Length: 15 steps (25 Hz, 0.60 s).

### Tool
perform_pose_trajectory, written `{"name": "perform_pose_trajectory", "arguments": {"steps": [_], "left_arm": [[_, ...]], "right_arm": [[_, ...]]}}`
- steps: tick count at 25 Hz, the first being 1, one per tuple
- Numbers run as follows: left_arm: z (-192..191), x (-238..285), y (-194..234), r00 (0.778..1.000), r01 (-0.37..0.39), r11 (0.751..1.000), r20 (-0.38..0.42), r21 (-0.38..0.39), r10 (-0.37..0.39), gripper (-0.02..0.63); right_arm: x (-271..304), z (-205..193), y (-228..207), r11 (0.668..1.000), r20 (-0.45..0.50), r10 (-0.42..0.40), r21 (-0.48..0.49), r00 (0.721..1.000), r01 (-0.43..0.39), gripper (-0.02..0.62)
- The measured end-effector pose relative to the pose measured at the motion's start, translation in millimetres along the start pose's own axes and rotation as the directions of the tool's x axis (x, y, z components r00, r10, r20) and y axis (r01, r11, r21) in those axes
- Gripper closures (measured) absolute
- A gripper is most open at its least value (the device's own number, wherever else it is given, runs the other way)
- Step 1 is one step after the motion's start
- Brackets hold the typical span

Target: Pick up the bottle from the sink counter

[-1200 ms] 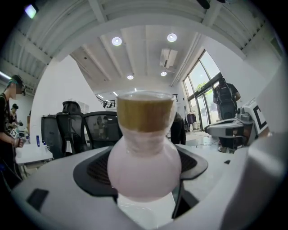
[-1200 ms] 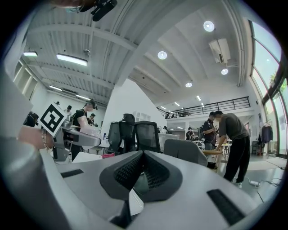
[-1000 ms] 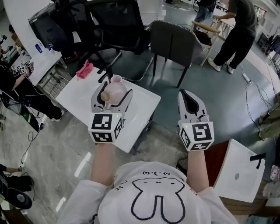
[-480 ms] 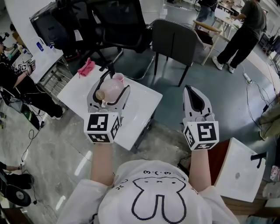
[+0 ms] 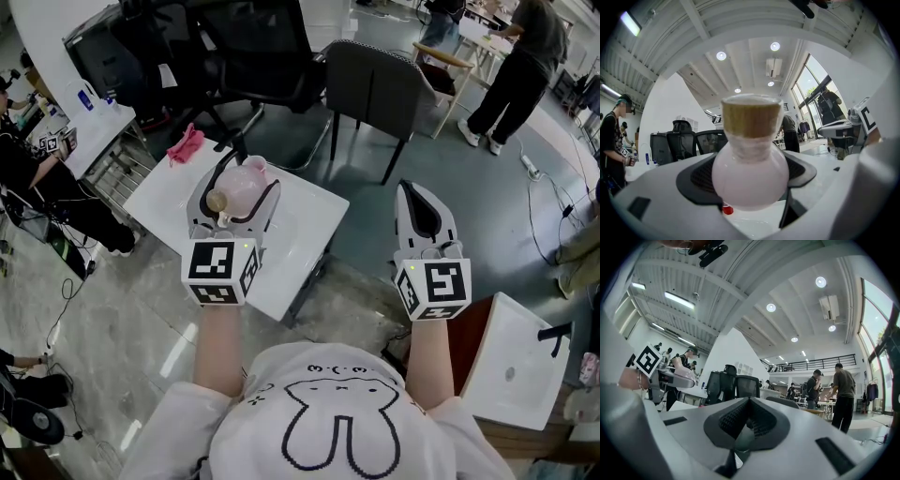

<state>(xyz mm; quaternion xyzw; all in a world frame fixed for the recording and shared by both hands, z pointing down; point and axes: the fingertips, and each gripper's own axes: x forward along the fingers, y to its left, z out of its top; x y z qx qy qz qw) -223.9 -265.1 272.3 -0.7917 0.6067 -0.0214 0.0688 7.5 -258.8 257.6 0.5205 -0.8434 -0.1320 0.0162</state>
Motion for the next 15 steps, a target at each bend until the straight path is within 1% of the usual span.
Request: {"name": "perform_pose_trajectory", "arguments": {"steps": [6,15], "left_arm": [[-0.2,1.1,-2.5,1.000,0.025,1.000,0.001,-0.002,-0.025,0.204],[-5.2,6.0,-8.2,0.999,0.039,0.999,0.003,-0.001,-0.039,0.204]], "right_arm": [[-1.6,0.1,3.0,1.000,-0.004,0.001,0.002,1.000,-0.001,0.572],[-4.6,-6.3,1.1,1.000,-0.013,-0.010,0.001,1.000,0.010,0.572]]}}
